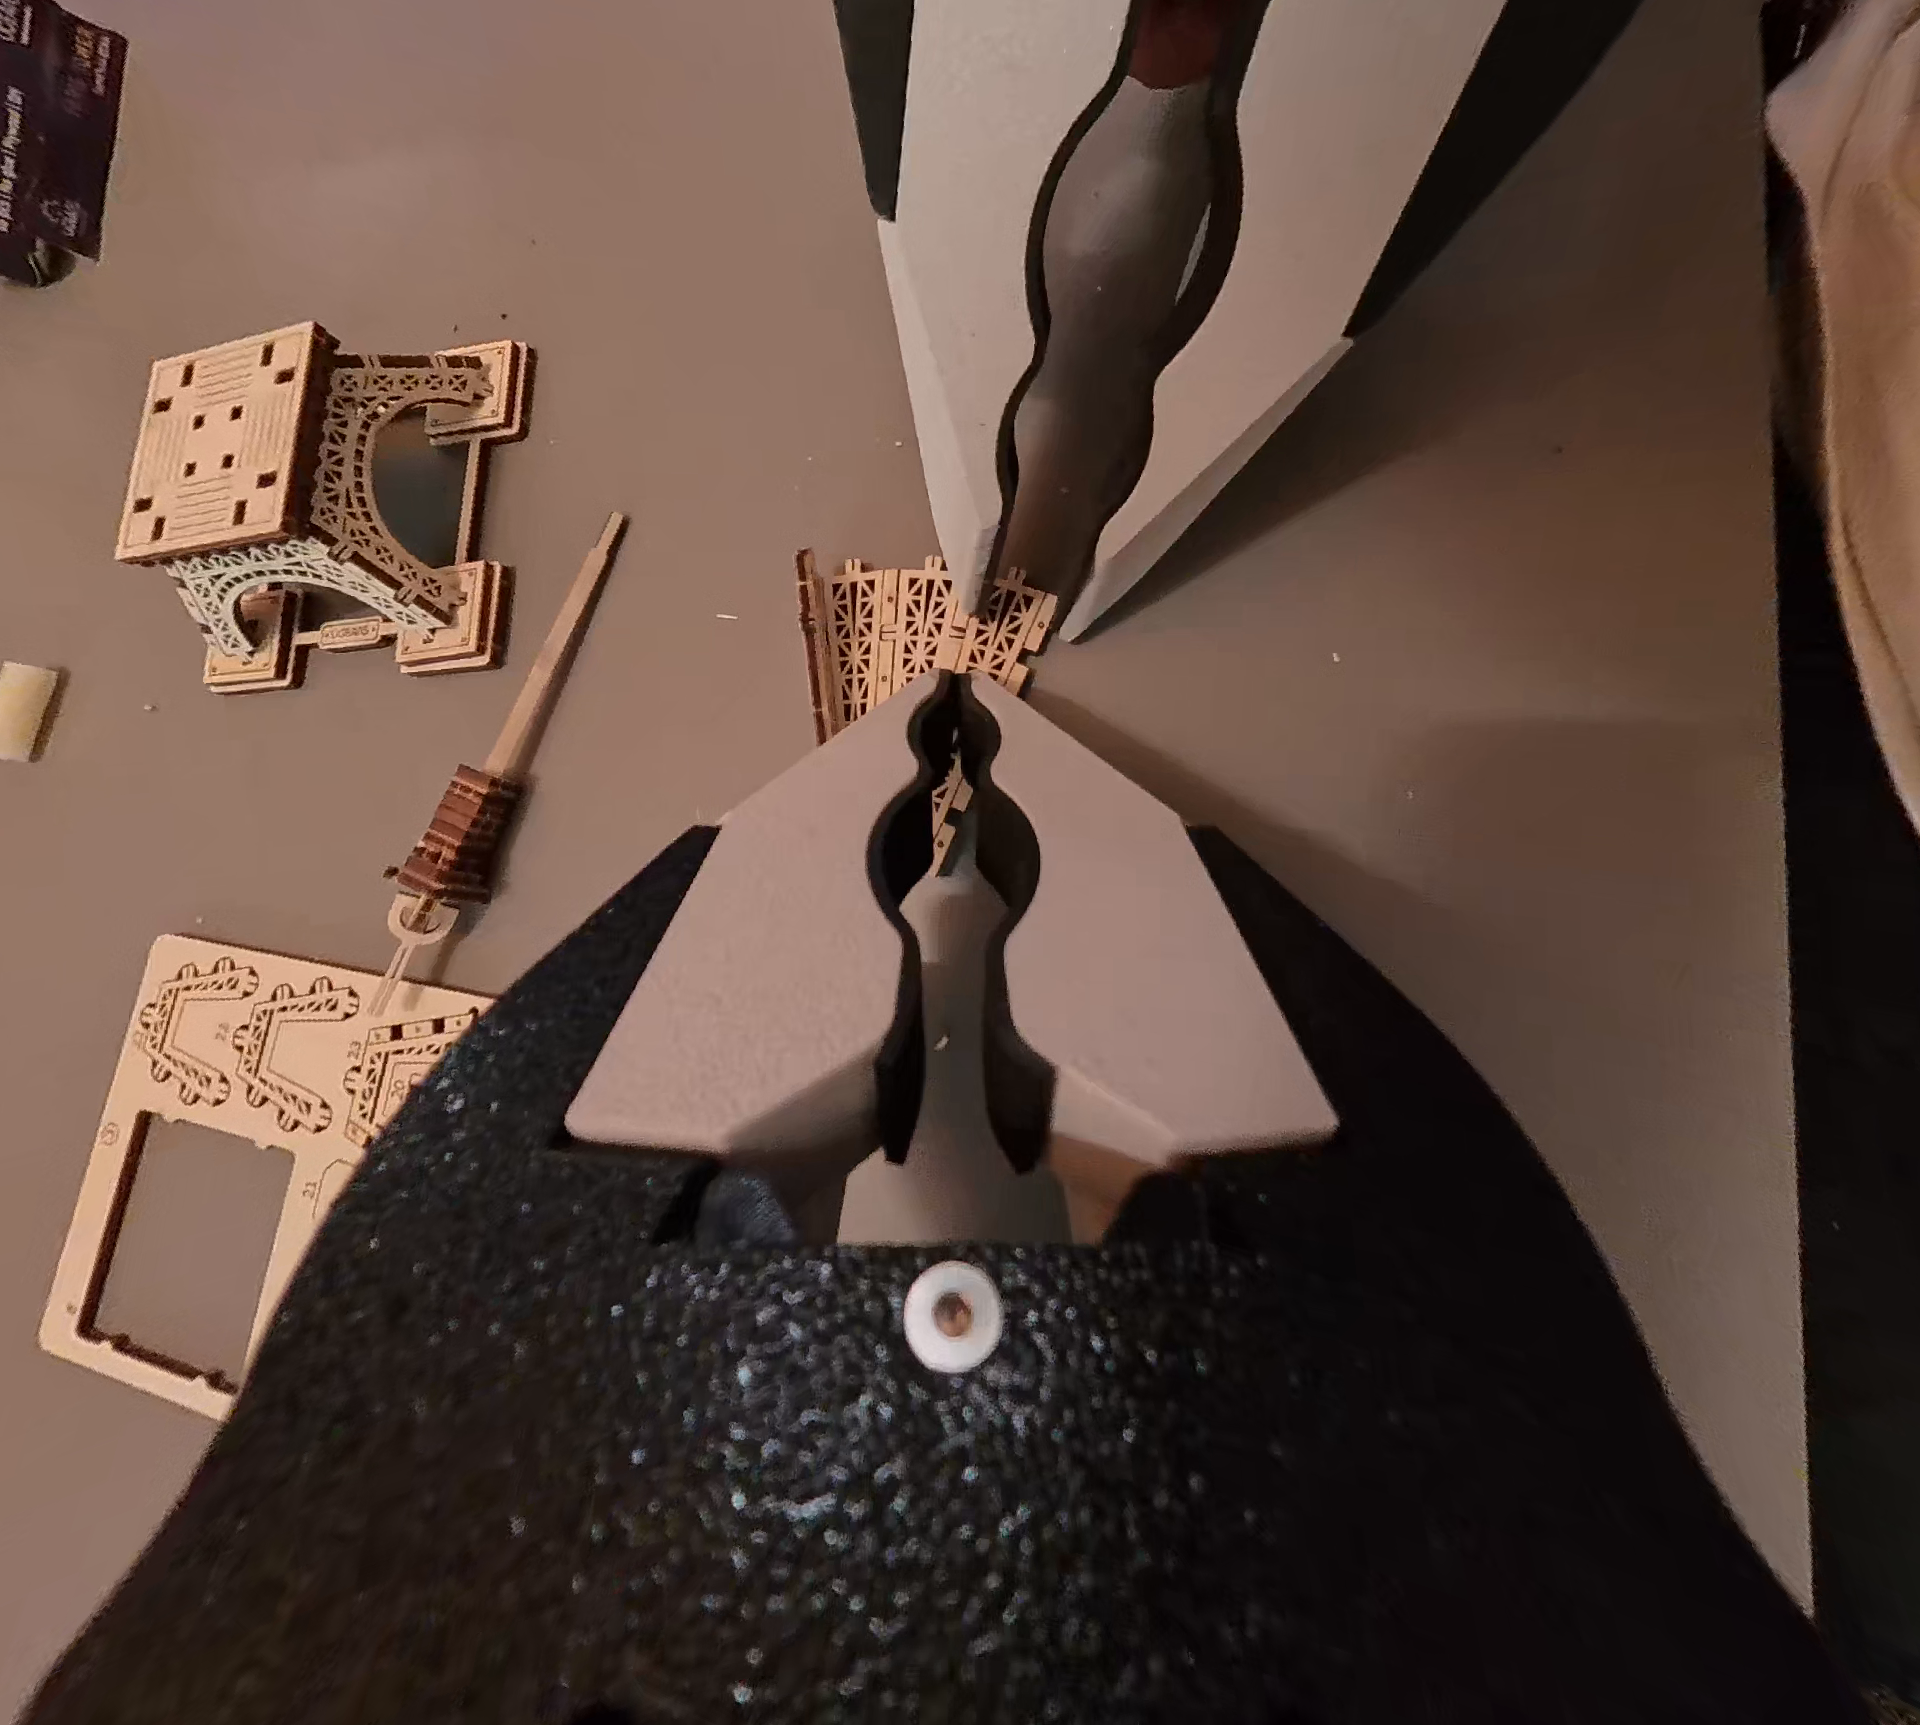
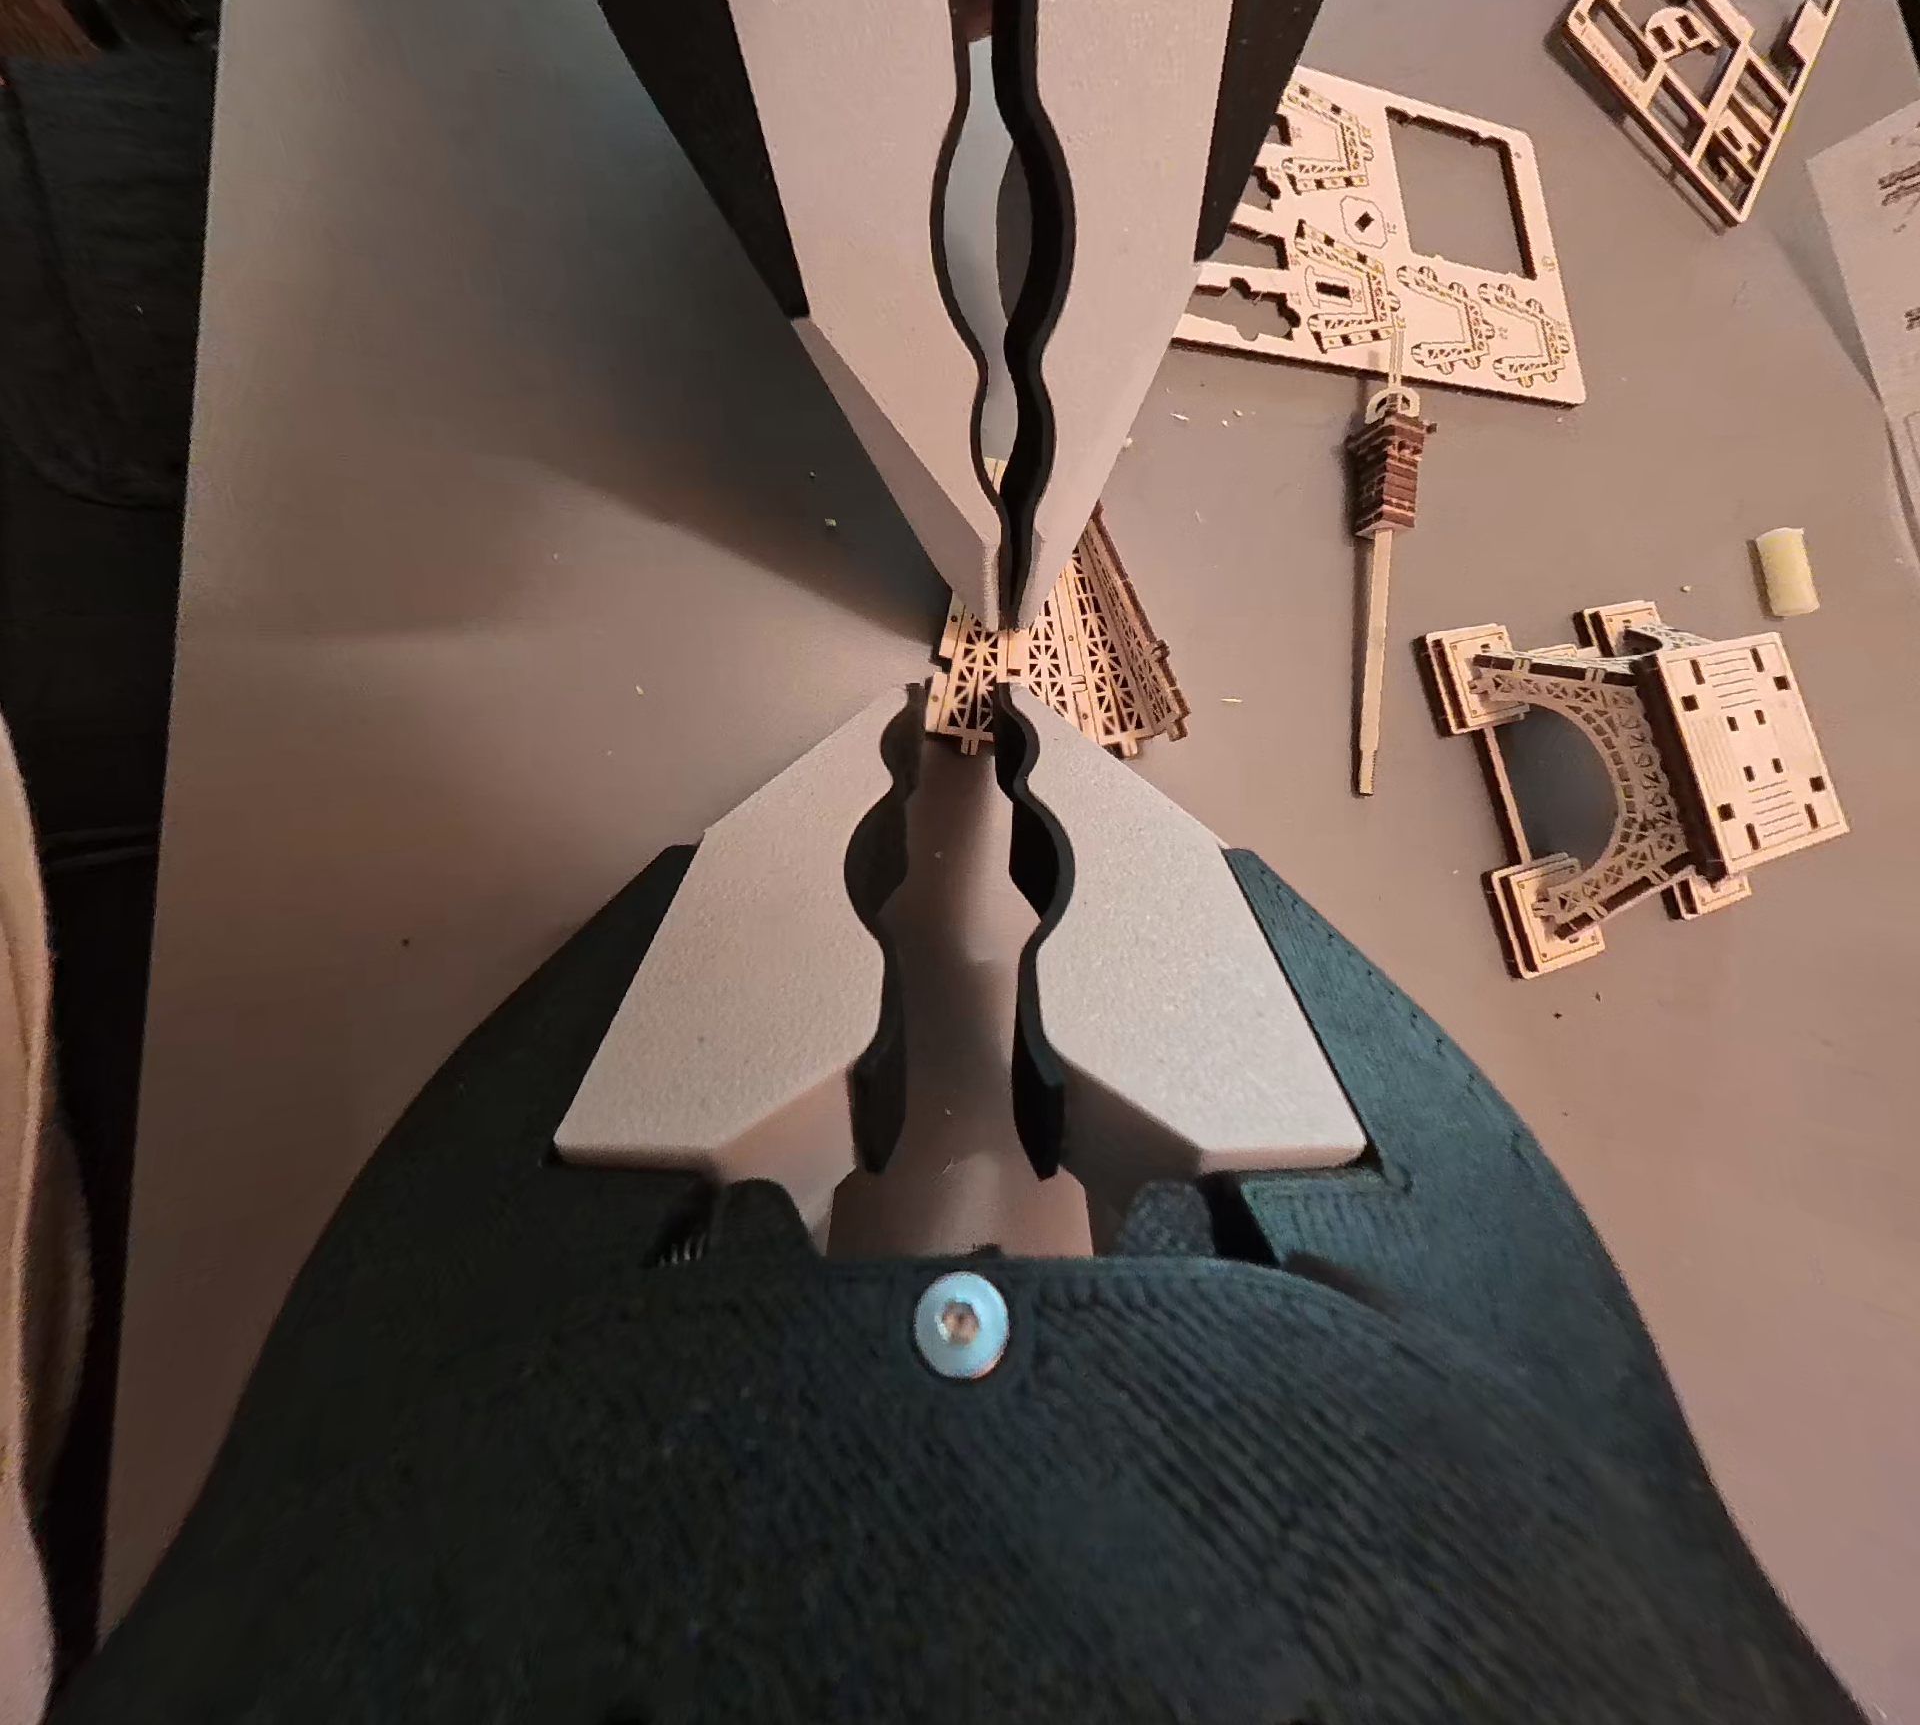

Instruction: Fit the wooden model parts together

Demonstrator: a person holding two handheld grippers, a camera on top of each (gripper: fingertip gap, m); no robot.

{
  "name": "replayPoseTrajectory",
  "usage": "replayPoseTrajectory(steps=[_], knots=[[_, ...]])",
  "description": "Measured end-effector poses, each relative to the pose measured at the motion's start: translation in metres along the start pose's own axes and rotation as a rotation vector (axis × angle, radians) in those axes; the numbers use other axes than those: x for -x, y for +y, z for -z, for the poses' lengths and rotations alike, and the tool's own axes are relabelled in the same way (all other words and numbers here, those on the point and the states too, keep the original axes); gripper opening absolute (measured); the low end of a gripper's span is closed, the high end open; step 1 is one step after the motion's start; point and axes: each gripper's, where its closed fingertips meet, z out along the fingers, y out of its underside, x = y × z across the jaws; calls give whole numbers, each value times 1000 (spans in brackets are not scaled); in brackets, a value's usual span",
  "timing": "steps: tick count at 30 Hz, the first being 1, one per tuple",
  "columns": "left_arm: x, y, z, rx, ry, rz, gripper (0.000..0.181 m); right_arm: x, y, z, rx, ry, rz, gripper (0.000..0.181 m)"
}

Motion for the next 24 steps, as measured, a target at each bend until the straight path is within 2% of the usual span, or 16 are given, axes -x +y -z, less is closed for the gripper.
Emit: replayPoseTrajectory(steps=[1, 6, 11, 24], knots=[[0, 0, 0, 1, 2, 7, 0, 0, 0, 0, -3, -3, -5, 11], [2, 0, -1, -1, 20, 86, 0, -2, 1, 0, -2, 9, 2, 11], [5, 1, -2, 52, 23, 148, 0, -4, 1, -1, -17, 12, -15, 11], [7, 1, -5, 253, 82, 254, 0, -7, 4, 0, 18, 27, 37, 10]])
